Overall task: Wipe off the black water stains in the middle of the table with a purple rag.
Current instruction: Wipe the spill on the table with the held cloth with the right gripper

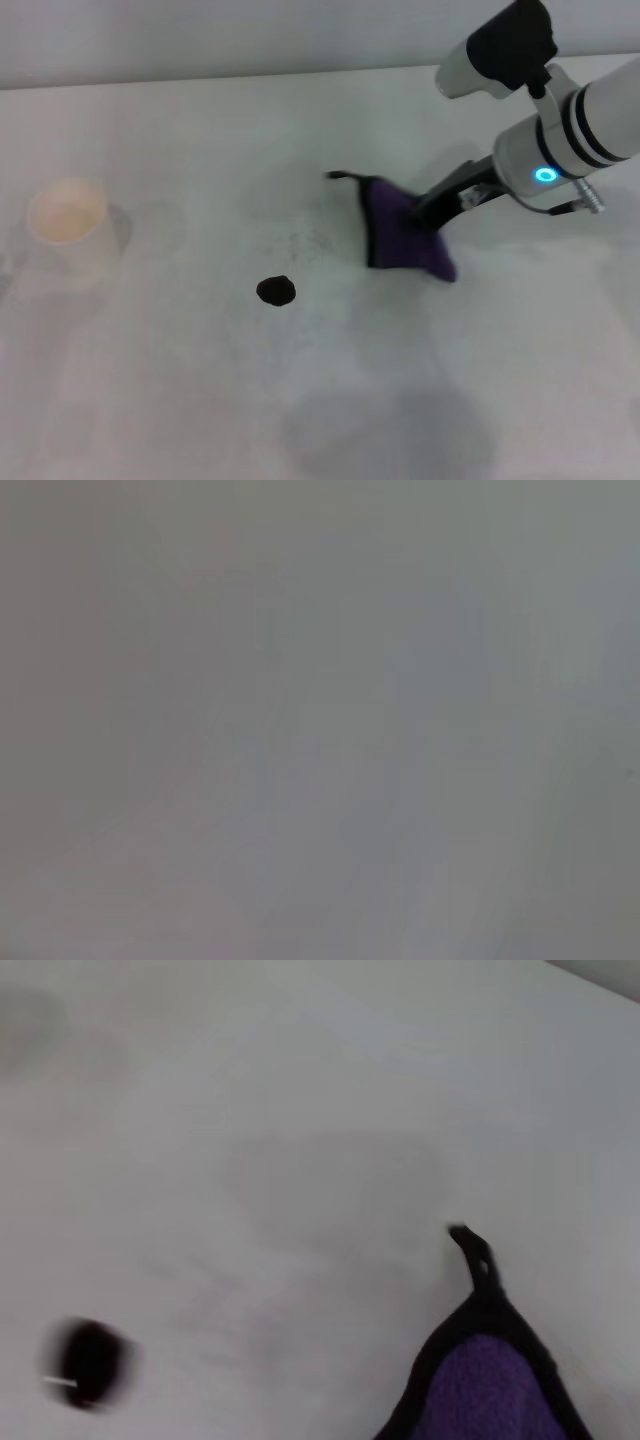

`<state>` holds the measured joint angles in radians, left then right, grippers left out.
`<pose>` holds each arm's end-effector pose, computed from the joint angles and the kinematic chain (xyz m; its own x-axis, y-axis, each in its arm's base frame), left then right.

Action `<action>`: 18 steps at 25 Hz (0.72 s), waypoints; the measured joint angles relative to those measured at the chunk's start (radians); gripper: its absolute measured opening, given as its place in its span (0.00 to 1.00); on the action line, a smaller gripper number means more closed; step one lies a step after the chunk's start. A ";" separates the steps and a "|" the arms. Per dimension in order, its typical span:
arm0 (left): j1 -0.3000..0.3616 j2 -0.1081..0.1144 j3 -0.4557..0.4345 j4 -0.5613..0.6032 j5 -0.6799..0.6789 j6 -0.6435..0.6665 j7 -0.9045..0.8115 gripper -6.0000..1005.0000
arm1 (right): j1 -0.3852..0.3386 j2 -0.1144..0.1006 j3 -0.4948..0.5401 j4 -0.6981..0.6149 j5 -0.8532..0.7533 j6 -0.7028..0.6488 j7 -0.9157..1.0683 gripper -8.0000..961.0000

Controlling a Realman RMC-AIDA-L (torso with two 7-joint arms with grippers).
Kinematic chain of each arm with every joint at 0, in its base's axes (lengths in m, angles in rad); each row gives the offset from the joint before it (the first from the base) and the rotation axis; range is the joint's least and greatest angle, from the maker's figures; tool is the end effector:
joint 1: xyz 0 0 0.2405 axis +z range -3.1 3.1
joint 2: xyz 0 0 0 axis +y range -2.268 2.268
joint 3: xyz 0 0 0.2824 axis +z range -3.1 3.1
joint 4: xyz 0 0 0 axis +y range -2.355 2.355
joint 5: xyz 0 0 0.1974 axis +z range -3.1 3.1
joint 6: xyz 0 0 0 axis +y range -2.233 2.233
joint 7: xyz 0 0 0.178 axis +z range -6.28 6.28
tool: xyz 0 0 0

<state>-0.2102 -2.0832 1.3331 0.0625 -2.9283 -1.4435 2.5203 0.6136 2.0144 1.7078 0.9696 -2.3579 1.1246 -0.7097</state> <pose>-0.3827 0.2755 0.0062 0.4319 -0.0516 0.9005 0.8911 -0.1299 -0.4348 0.2595 0.3977 -0.0690 0.7330 -0.6801 0.0096 -0.6101 -0.6636 -0.4329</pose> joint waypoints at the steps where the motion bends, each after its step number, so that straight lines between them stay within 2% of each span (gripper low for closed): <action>1: 0.000 0.000 0.000 0.000 0.000 0.000 0.000 0.88 | 0.000 0.000 -0.001 0.003 0.044 0.016 -0.024 0.10; 4: 0.000 0.000 0.000 0.000 0.000 0.000 0.000 0.88 | 0.000 -0.001 -0.025 0.004 0.171 0.054 -0.106 0.10; 8: 0.000 0.000 0.000 0.000 0.000 0.000 0.000 0.88 | 0.000 0.003 -0.142 -0.003 0.310 0.043 -0.184 0.10; 15: 0.000 -0.001 0.000 0.000 0.000 -0.003 0.000 0.88 | -0.020 0.008 -0.386 -0.006 0.412 -0.198 -0.247 0.10; 18: 0.000 -0.002 0.000 0.000 0.000 -0.003 0.000 0.88 | -0.034 0.008 -0.457 -0.010 0.451 -0.280 -0.273 0.10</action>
<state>-0.2102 -2.0847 1.3330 0.0623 -2.9284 -1.4469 2.5199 0.5800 2.0228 1.2508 0.9596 -1.9072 0.8443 -0.9824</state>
